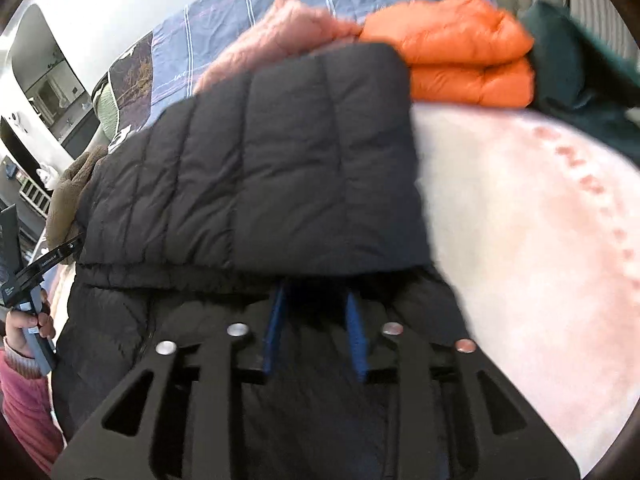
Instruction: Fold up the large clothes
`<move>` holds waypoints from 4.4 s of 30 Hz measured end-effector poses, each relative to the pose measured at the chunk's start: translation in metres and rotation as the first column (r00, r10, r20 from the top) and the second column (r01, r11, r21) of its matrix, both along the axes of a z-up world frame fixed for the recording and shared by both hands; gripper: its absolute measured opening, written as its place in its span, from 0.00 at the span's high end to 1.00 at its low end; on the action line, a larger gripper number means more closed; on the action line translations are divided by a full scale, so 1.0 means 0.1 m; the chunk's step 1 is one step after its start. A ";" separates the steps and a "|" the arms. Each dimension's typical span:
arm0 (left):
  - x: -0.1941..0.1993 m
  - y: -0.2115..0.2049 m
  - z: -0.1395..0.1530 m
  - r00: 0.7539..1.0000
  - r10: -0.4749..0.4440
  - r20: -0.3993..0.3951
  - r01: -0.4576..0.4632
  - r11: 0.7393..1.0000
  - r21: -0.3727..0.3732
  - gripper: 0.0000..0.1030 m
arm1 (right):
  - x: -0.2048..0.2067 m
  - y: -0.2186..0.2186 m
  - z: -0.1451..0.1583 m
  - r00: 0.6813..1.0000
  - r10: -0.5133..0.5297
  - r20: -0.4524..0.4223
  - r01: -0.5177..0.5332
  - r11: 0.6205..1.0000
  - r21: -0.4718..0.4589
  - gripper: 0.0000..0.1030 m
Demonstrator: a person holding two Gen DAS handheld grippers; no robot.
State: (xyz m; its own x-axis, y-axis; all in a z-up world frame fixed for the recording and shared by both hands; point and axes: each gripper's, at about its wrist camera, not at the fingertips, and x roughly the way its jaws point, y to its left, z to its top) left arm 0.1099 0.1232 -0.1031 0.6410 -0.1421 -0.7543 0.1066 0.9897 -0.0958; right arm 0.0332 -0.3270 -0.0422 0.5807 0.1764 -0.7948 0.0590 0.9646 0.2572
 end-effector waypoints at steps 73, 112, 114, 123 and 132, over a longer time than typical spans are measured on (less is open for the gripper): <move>-1.95 0.29 1.40 0.929 -0.078 0.363 0.179 0.951 -0.253 0.89 | -1.36 -0.76 1.19 0.861 -0.012 0.509 -0.113 0.970 0.213 0.97; -1.63 0.27 0.11 0.998 -0.055 0.031 0.062 0.954 -0.292 0.24 | -1.11 -0.57 0.07 0.968 -0.023 0.249 -0.003 0.995 0.102 0.40; -1.65 0.26 0.12 0.998 -0.051 0.041 0.061 0.956 -0.288 0.25 | -1.10 -0.56 0.07 0.968 -0.019 0.250 -0.010 0.994 0.112 0.40; -1.70 0.15 0.30 0.996 -0.012 0.088 0.029 0.980 -0.196 0.50 | -1.08 -0.33 0.17 0.962 0.057 0.268 -0.058 0.998 -0.003 0.40; -1.45 0.12 0.63 0.987 -0.034 0.156 0.075 0.962 -0.263 0.45 | -0.94 -0.35 0.34 0.942 0.076 0.327 -0.096 0.995 0.043 0.40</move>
